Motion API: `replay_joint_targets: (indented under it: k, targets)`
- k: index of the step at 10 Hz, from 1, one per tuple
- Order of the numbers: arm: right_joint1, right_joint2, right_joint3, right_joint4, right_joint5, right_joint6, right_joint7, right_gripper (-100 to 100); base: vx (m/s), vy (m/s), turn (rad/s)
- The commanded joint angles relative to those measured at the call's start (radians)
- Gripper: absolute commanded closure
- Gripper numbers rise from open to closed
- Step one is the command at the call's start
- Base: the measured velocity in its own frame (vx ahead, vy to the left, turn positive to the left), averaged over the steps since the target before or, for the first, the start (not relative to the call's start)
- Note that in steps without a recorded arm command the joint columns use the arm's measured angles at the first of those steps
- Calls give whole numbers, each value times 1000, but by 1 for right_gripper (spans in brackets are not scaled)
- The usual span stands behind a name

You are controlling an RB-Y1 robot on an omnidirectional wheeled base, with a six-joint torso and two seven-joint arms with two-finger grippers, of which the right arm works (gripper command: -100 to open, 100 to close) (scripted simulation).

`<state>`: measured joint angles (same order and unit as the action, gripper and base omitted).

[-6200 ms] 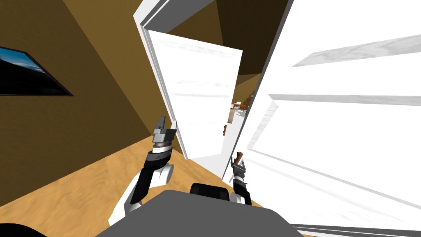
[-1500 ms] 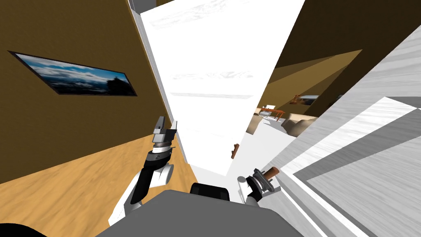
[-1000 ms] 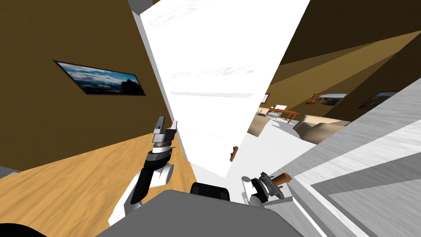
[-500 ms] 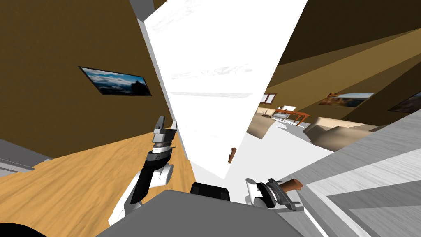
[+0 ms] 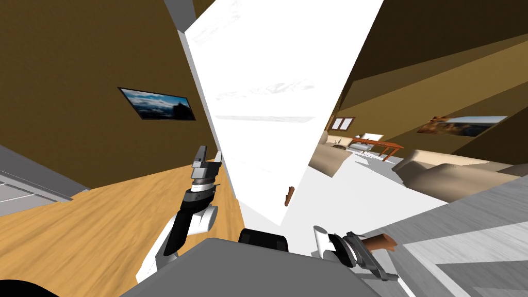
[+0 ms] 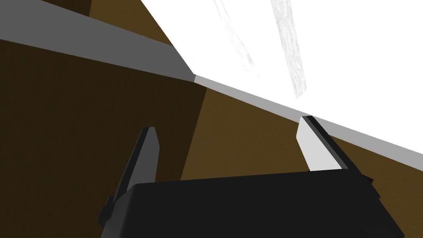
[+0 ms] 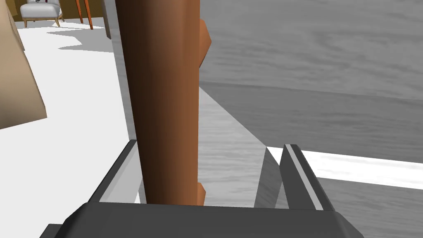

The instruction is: Push the door open

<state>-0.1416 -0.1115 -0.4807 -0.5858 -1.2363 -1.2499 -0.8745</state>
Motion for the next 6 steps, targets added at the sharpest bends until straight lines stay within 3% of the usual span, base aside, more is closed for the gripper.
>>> replay_joint_targets:
  k: [1, 4, 6]
  targets:
    - [20, -6, -40, -10, -19, -17, 13, 100, 22, -102, 116]
    - [18, -12, -58, -3, -28, -23, 13, 100, 7, -67, 49]
    - [18, -12, -58, -3, -28, -23, 13, 100, 1, -2, -2]
